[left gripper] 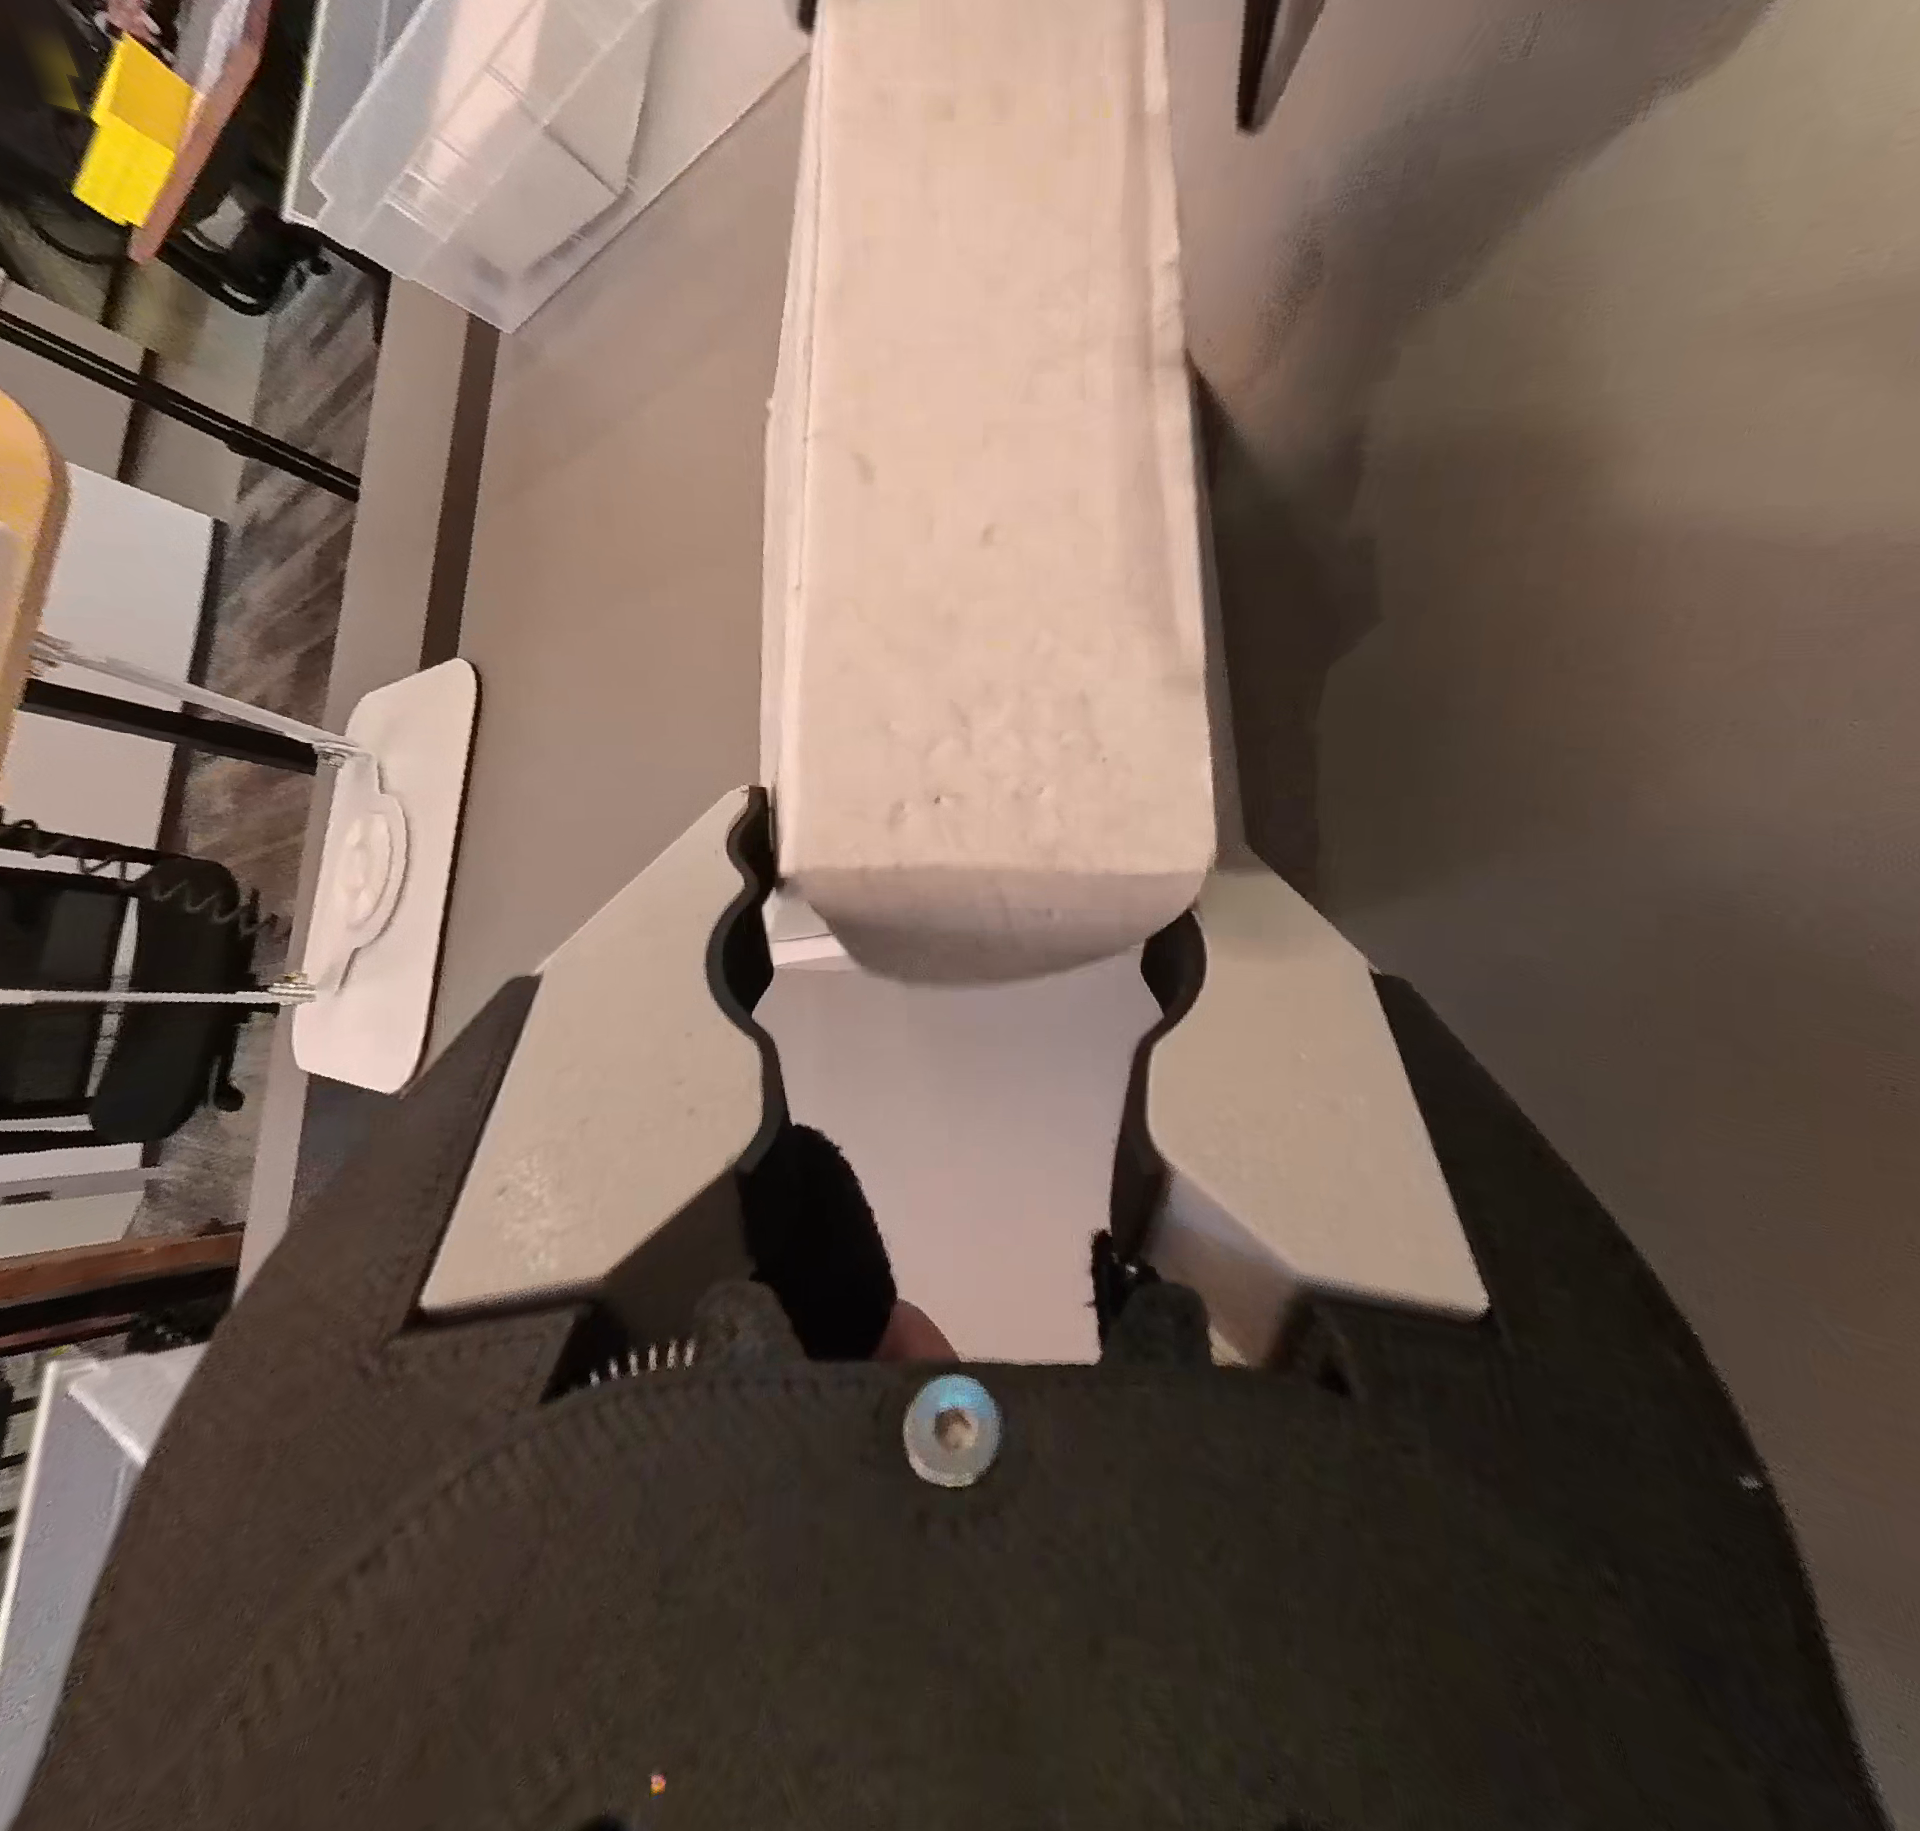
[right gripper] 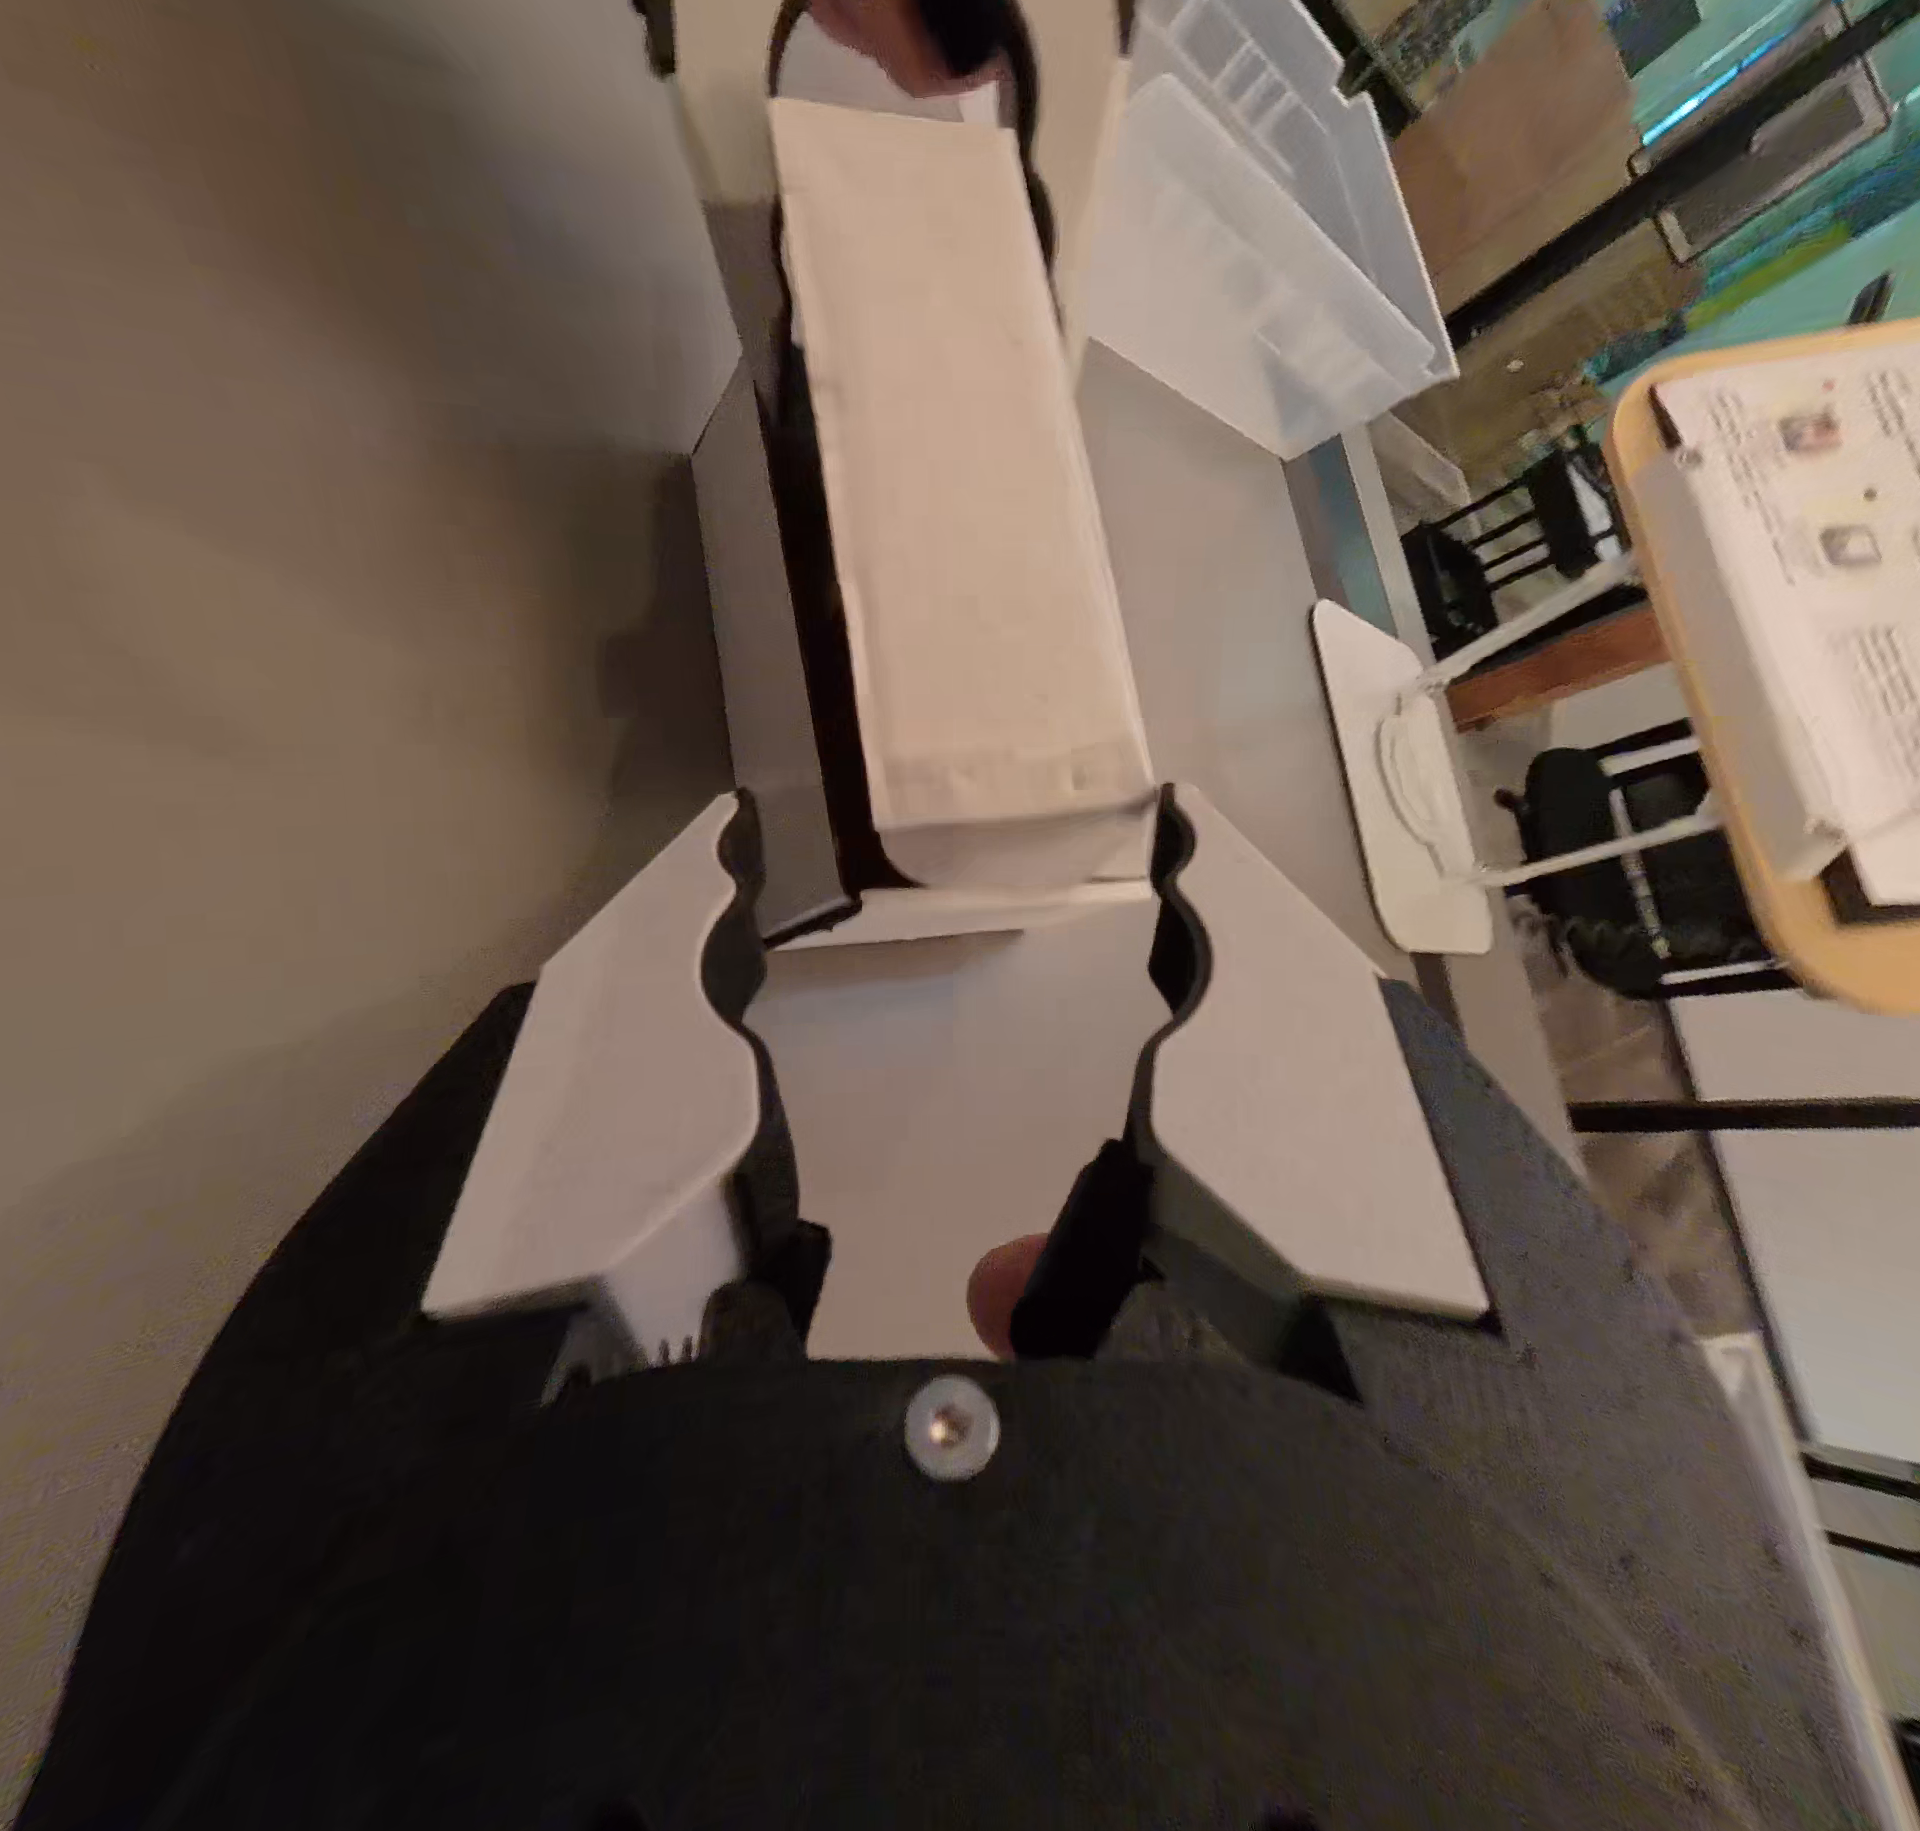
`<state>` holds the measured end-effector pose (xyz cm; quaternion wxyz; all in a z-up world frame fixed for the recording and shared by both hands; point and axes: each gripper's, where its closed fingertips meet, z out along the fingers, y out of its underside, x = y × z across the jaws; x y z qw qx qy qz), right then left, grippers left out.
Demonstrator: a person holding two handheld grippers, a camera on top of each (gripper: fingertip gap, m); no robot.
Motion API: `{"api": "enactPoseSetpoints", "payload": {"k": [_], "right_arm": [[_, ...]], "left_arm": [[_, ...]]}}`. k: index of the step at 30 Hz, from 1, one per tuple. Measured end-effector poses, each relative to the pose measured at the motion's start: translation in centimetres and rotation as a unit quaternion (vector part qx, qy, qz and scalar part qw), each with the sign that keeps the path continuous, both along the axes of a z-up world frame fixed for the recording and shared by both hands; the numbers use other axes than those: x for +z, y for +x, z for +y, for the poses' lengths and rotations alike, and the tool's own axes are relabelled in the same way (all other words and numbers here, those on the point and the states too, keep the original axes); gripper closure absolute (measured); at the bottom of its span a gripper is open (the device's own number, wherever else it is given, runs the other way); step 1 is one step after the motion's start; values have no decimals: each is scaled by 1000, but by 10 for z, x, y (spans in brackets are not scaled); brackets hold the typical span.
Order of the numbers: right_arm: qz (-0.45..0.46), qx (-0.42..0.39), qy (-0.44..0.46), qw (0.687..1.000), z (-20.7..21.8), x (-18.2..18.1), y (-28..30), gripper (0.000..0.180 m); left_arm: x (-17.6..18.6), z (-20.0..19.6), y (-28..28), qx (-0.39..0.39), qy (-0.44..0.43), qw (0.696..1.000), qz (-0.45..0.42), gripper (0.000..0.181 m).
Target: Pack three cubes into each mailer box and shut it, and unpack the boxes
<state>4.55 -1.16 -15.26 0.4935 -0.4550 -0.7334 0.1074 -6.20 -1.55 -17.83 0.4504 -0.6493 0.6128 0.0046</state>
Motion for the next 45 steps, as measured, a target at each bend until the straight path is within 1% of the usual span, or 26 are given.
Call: {"api": "enactPoseSetpoints", "payload": {"k": [2, 5, 8, 12, 16, 17, 19, 20, 22, 24, 26, 28, 29, 31, 34, 35, 37, 39, 40, 43, 45], "right_arm": [[-24, 9, 19, 999, -1, -8, -6, 114], [-32, 13, -2, 999, -1, -6, -6, 123], [-49, 16, -5, 999, -1, -2, -4, 123], [-62, 16, -11, 998, 2, 1, -4, 124], [-59, 9, -33, 998, 4, 3, -6, 124], [-59, 10, -39, 997, 3, 4, -6, 124], [-60, 12, -47, 997, 4, 4, -8, 124], [-59, 15, -50, 997, 4, 5, -8, 124], [-60, 21, -61, 996, 3, 6, -9, 124], [-64, 22, -66, 995, 4, 6, -9, 124], [-76, 27, -73, 994, 1, 3, -8, 124], [-96, 33, -74, 992, -3, -5, -5, 122], [-102, 33, -76, 991, -5, -8, -5, 121], [-114, 35, -88, 989, -10, -17, -3, 121], [-148, 31, -96, 984, -17, -42, 1, 121], [-154, 28, -98, 983, -18, -50, 1, 124], [-139, 20, -101, 985, -17, -53, -1, 124], [-135, 20, -106, 985, -18, -53, -1, 124], [-134, 23, -107, 985, -18, -53, -1, 124], [-130, 25, -114, 985, -16, -49, 3, 124], [-123, 36, -135, 983, -19, -43, 7, 113]], "left_arm": [[-1, -4, 1, -7, -19, 1000, 2, 108], [-3, -11, 5, -18, -51, 999, 0, 103], [-3, -15, 7, -24, -107, 994, 13, 95], [-4, -10, 6, -20, -109, 994, 21, 90], [7, -5, -2, -8, -88, 996, -3, 87], [9, -5, -3, -6, -89, 996, -14, 79], [9, -5, -7, 7, -95, 995, -22, 81], [6, -9, -10, -1, -102, 995, -18, 87], [9, -12, -15, 4, -108, 994, -34, 87], [15, -13, -20, 9, -98, 994, -48, 88], [19, -20, -14, -6, -77, 996, -49, 91], [10, -29, -5, -20, -71, 997, -24, 101], [4, -31, -2, -21, -62, 998, -7, 108], [-8, -35, 0, -17, -62, 998, 13, 105], [-26, -44, 0, -20, -79, 996, 35, 100], [-35, -45, -1, -21, -76, 996, 51, 97], [-41, -40, -3, -23, -31, 996, 83, 92], [-40, -43, -2, -20, -47, 996, 76, 88], [-37, -43, -3, -21, -53, 996, 70, 91], [-27, -47, -7, -19, -82, 996, 24, 79], [-17, -49, -13, -23, -82, 996, 8, 79]]}}
